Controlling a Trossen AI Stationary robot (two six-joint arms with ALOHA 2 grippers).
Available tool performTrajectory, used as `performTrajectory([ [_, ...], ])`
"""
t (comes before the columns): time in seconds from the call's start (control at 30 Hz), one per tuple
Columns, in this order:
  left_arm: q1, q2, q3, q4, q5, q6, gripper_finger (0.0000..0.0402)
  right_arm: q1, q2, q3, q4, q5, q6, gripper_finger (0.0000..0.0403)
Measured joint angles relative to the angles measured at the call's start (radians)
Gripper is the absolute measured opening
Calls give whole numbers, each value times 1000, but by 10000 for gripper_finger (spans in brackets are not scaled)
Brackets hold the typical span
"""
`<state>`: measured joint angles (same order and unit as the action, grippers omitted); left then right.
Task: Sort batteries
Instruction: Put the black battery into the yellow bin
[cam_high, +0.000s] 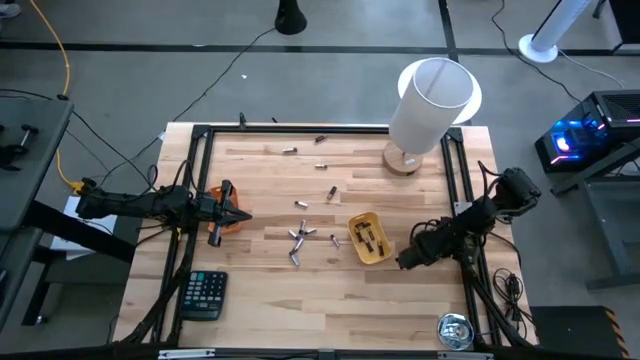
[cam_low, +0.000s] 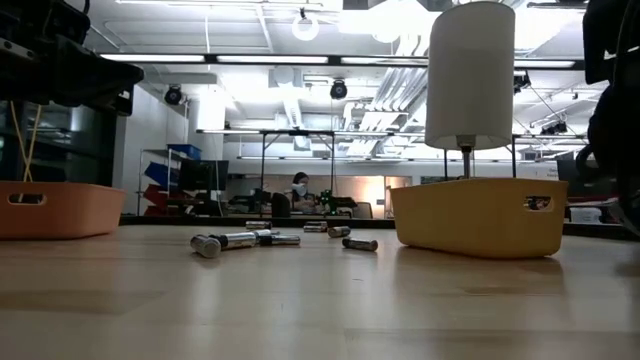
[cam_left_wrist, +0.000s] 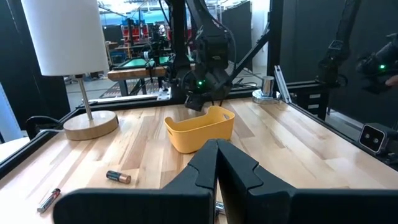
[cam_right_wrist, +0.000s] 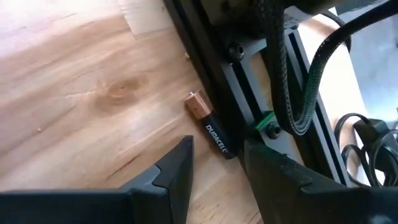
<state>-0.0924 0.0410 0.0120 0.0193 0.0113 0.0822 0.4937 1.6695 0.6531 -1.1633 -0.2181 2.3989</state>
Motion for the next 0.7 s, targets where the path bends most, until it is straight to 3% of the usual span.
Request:
performTrajectory([
  [0.47, 0, 0, 0, 0, 1, 0, 0, -53, -48, -78, 47, 140, -31, 143],
  [0.7, 0, 0, 0, 0, 1, 0, 0, -61, -150, -59, 100, 361, -115, 144],
])
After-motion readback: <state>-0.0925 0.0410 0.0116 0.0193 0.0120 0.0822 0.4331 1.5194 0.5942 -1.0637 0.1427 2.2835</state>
